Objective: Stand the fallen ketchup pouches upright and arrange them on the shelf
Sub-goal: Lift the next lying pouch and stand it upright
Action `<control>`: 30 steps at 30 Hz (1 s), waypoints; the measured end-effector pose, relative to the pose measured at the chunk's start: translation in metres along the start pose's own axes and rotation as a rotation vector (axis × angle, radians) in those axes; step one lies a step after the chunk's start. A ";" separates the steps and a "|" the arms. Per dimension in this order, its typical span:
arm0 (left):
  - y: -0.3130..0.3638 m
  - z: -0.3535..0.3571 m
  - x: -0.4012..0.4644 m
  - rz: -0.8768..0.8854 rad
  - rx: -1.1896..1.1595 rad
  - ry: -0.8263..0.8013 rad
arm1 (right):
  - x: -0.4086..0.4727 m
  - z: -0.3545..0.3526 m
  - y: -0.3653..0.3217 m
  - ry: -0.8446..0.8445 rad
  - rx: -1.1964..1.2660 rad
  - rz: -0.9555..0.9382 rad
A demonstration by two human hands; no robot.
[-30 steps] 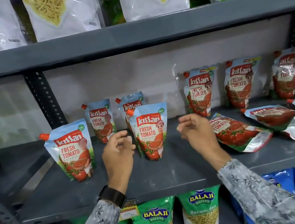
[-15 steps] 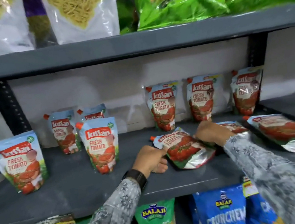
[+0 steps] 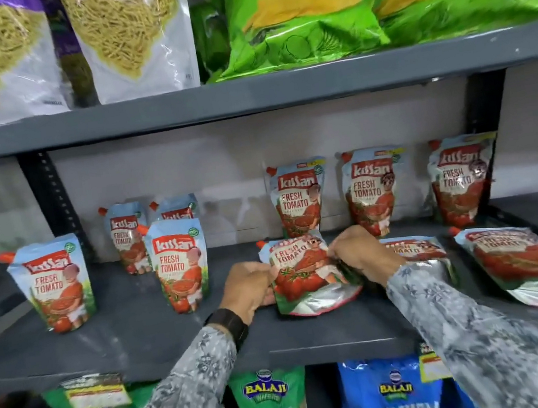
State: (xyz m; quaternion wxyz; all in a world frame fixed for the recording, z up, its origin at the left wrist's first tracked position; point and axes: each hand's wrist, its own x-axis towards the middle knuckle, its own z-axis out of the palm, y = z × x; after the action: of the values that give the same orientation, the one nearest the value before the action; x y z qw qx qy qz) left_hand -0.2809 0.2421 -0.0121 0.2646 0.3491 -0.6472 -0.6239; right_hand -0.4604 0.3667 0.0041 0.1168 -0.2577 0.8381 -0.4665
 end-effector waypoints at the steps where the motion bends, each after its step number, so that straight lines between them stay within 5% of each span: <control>1: 0.002 -0.005 0.001 0.087 0.049 0.037 | -0.002 0.005 -0.002 0.045 0.074 -0.024; 4: 0.011 -0.023 0.003 0.406 0.383 0.200 | -0.009 0.019 -0.008 0.157 0.250 -0.128; 7: 0.017 -0.031 0.002 0.555 0.392 0.283 | -0.013 0.031 -0.011 0.192 0.377 -0.254; 14: -0.018 -0.028 0.009 0.481 0.091 0.112 | -0.033 0.061 0.007 0.168 0.554 -0.305; 22: -0.032 -0.034 0.013 0.407 0.039 0.029 | -0.038 0.066 0.005 0.179 0.530 -0.295; 27: -0.027 -0.029 -0.005 0.579 0.049 0.282 | -0.053 0.037 0.000 0.292 0.400 -0.378; 30: -0.012 -0.009 -0.026 0.693 0.043 0.223 | -0.062 -0.003 0.000 0.437 0.250 -0.467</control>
State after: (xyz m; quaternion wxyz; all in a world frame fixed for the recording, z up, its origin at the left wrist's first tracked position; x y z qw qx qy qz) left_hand -0.2563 0.2573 -0.0212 0.5219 0.1804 -0.7073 -0.4414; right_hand -0.4095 0.4024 0.0030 -0.1447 -0.3201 0.6980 -0.6241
